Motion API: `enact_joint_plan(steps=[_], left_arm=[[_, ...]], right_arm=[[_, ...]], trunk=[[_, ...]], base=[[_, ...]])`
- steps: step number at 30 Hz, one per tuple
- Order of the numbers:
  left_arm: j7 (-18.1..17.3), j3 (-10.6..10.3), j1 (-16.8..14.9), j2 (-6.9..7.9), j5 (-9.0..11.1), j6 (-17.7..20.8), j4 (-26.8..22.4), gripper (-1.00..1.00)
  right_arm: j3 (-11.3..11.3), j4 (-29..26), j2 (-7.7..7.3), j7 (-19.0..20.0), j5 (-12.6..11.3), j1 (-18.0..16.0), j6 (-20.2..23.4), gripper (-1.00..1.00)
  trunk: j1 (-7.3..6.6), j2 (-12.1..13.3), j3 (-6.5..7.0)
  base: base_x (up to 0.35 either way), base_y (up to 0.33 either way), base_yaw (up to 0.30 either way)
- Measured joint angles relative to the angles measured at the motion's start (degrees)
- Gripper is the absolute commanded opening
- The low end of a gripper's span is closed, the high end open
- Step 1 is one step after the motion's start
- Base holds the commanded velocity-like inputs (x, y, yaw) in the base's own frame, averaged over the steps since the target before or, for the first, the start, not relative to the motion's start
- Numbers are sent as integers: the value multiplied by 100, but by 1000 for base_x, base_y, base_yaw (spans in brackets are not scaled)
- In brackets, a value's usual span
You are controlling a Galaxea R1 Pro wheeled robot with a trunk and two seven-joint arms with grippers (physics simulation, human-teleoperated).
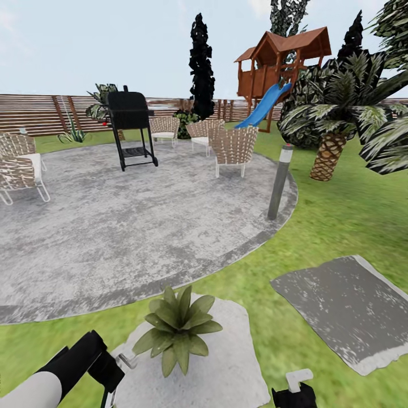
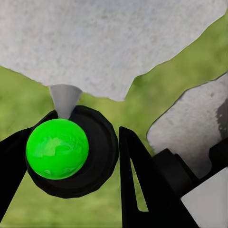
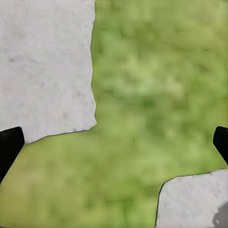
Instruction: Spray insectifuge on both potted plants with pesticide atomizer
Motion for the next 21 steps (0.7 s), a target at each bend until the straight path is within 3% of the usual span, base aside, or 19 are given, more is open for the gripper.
enact_joint_plan(steps=[7,14,18,21], left_arm=[[4,15,-1,-2,4,-1,15,-100],[-22,-30,-52,-11,10,14,-46,-100],[-304,-52,-112,28,-5,310,-144,-100],[-577,-59,-335,80,-20,391,-234,-100]], right_arm=[[0,-1,0,0,-3,1,0,100],[0,1,0,0,-1,0,0,100],[0,0,0,0,0,0,0,100],[0,0,0,0,0,0,0,100]], trunk=[[0,0,0],[0,0,0],[0,0,0],[0,0,1]], base=[[0,5,-62],[0,184,-160],[0,38,-8],[0,5,-1]])
